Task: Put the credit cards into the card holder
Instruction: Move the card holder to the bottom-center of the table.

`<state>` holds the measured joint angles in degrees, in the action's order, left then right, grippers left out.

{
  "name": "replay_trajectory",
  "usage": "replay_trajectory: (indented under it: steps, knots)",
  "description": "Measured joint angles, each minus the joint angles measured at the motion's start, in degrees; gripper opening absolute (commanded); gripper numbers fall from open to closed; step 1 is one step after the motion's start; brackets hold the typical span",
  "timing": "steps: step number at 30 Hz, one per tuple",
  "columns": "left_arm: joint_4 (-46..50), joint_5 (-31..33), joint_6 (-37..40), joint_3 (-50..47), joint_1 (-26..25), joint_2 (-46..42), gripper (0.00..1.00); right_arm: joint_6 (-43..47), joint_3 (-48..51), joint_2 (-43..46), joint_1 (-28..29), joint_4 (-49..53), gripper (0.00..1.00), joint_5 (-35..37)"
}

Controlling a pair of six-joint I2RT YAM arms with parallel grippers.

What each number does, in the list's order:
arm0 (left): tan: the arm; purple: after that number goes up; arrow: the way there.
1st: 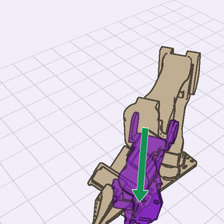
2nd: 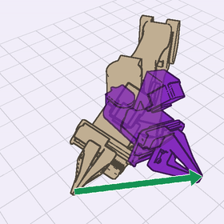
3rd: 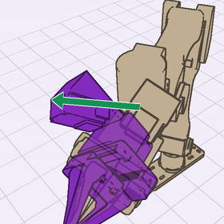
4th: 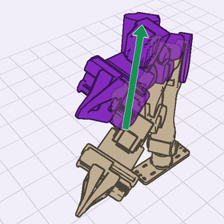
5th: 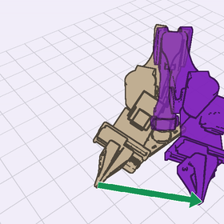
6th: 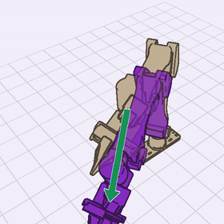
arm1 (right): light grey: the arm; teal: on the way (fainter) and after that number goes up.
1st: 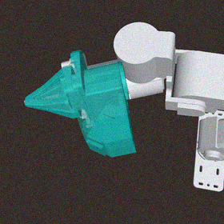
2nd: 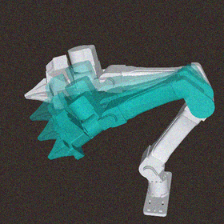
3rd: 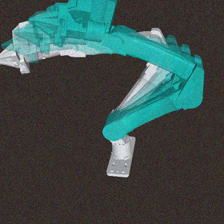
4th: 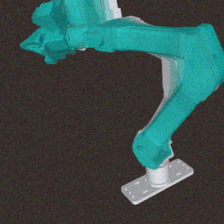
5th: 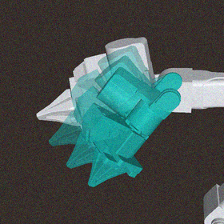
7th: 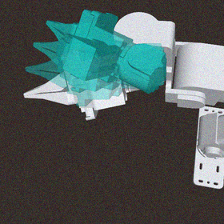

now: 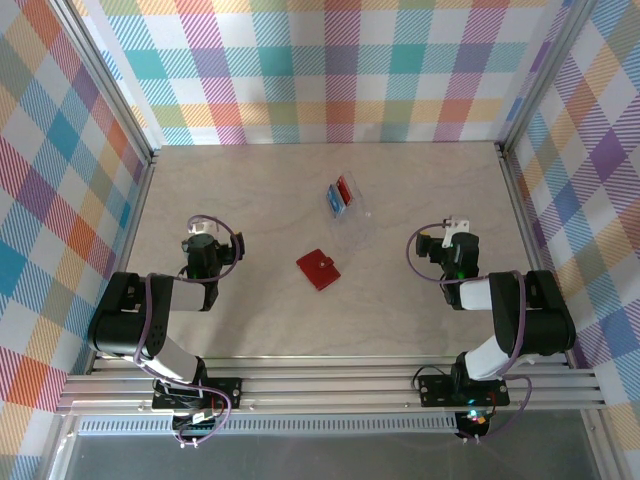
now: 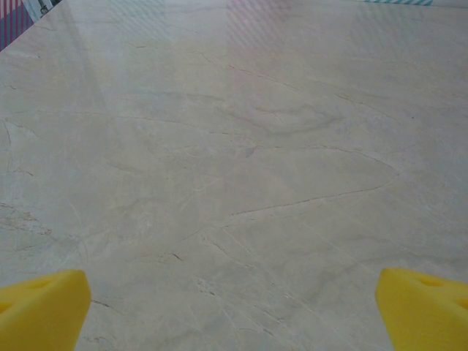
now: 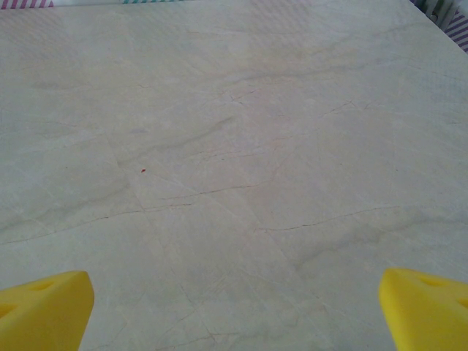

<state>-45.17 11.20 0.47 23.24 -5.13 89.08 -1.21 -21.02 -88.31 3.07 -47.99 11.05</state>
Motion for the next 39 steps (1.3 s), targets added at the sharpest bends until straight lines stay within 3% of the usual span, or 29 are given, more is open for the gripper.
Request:
replay_trajectory:
  steps: [3, 5, 8, 12, 16, 20, 23, 27, 29, 34, 39]
  knots:
    - [12.5, 0.0, 1.1, 6.2, -1.2, -2.1, 1.00, 0.2, 1.5, 1.4, 0.6, -2.4, 1.00, 0.4]
    - [17.8, 0.0, 0.9, 10.6, -3.2, -5.1, 1.00, 1.1, 2.7, 4.3, 3.3, -1.5, 1.00, 5.0]
    - [25.0, -0.3, -3.5, 15.8, -6.4, -10.9, 1.00, 0.5, -1.2, 12.9, 7.8, 9.9, 1.00, 8.8]
    - [35.1, -6.4, -10.7, 23.3, -7.5, -14.0, 1.00, -8.0, -13.7, 22.5, 8.2, 24.4, 1.00, 10.0]
    - [36.7, -13.1, -19.8, 20.2, -7.6, -19.4, 1.00, -20.4, -19.3, 27.8, 7.8, 31.9, 1.00, 6.6]
    - [36.9, -19.9, -26.7, 15.0, -7.9, -22.6, 0.98, -27.2, -19.4, 27.2, 8.6, 40.3, 0.96, 1.0]
    - [37.8, -23.7, -29.7, 14.4, -9.8, -21.2, 0.88, -29.1, -19.4, 25.4, 12.8, 47.0, 0.86, 0.5]
    - [37.1, -27.8, -32.2, 15.3, -14.8, -14.5, 0.53, -30.0, -19.3, 22.9, 19.8, 52.1, 0.67, -0.7]
    - [36.8, -29.6, -33.0, 16.9, -16.4, -8.9, 0.40, -30.1, -19.1, 21.8, 22.0, 52.9, 0.57, -2.4]
    - [36.2, -32.8, -34.1, 21.4, -18.6, 2.9, 0.28, -30.1, -19.1, 17.9, 24.5, 53.3, 0.40, -7.8]
    - [39.2, -33.2, -32.6, 28.5, -20.5, 9.0, 0.24, -30.1, -19.1, 14.1, 26.5, 53.2, 0.34, -10.4]
